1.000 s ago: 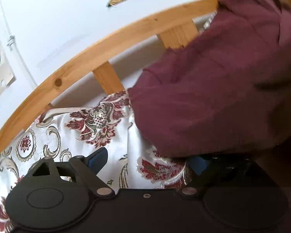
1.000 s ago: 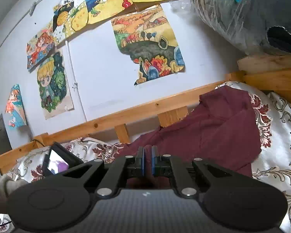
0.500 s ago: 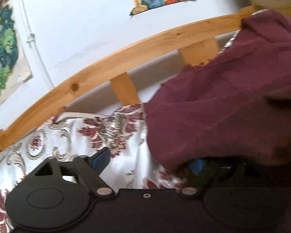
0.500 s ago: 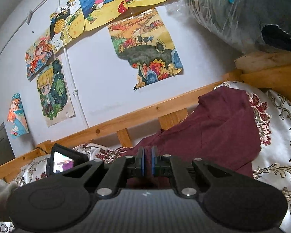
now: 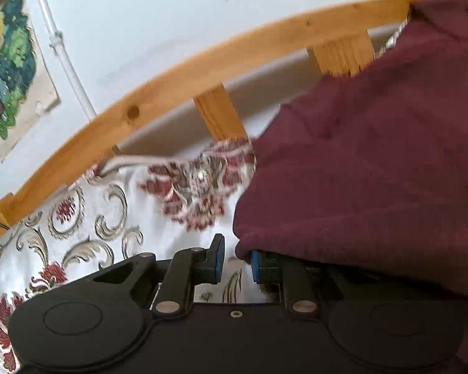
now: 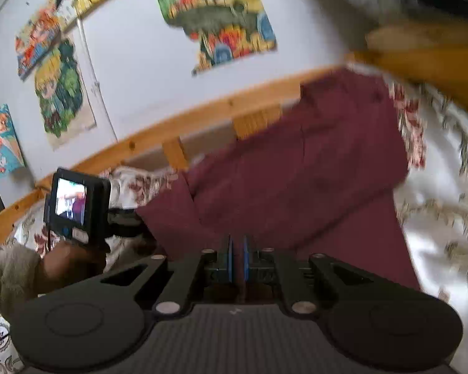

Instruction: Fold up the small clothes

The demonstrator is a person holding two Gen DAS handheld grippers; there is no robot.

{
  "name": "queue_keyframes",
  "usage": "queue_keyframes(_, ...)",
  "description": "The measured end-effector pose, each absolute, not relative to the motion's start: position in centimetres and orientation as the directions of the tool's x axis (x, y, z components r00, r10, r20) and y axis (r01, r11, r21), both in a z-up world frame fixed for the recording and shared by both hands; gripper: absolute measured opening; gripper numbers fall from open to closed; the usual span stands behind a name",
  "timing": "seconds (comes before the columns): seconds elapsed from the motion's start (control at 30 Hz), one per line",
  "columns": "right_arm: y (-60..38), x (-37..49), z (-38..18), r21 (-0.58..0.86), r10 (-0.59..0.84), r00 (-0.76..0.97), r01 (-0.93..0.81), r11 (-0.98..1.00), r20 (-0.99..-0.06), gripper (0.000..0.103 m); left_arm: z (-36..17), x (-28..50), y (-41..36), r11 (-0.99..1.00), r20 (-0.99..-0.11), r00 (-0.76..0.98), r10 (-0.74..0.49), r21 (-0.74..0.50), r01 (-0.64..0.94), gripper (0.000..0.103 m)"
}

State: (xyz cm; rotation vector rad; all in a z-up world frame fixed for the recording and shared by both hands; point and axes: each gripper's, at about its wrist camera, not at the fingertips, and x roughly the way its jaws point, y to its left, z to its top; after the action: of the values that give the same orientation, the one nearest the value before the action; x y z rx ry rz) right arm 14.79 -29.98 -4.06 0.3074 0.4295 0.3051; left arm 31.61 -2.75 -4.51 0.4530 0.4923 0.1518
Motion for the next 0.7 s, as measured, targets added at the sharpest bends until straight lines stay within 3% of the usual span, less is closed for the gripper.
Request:
queue_keyframes(0.1, -29.8, 15.2, -4.9, 0.36, 0.351, 0.84, -0.203, 0.911, -0.414, 0.009, -5.1, 31.0, -2.9, 0.873, -0.41, 0.88, 0.239, 0.488, -0.009, 0.027)
queue_keyframes(0.27, -29.7, 14.9, -5.0, 0.329, 0.341, 0.835, -0.206, 0.921, -0.432, 0.009, -5.6, 29.2, -2.1, 0.87, -0.414, 0.876, 0.249, 0.492, -0.015, 0.06)
queue_keyframes(0.37, -29.2, 14.5, -4.4, 0.278, 0.34, 0.842, -0.238, 0.931, -0.418, 0.009, -5.3, 27.6, -0.5, 0.906, -0.448, 0.862, 0.237, 0.422, -0.03, 0.072)
queue_keyframes(0.53, -27.7, 13.3, -2.8, 0.143, 0.361, 0.831, -0.332, 0.932, -0.422, 0.009, -4.0, 25.5, 1.5, 0.941, -0.451, 0.862, 0.231, 0.329, -0.08, 0.077)
queue_keyframes(0.6, -26.7, 12.8, -2.7, 0.074, 0.388, 0.802, -0.401, 0.913, -0.454, 0.016, -3.1, 25.3, 1.7, 0.95, -0.433, 0.874, 0.221, 0.298, -0.092, 0.08)
queue_keyframes(0.63, -26.2, 12.5, -2.8, 0.043, 0.4, 0.789, -0.432, 0.901, -0.467, 0.032, -2.7, 25.3, 1.8, 0.955, -0.424, 0.881, 0.21, 0.283, -0.091, 0.082)
queue_keyframes(0.67, -25.9, 12.0, -3.0, 0.021, 0.409, 0.779, -0.454, 0.891, -0.476, 0.058, -2.2, 25.5, 1.7, 0.959, -0.416, 0.888, 0.196, 0.271, -0.085, 0.083)
queue_keyframes(0.7, -25.7, 11.7, -3.1, 0.012, 0.416, 0.774, -0.468, 0.884, -0.478, 0.066, -1.7, 25.6, 1.5, 0.963, -0.407, 0.896, 0.178, 0.26, -0.073, 0.083)
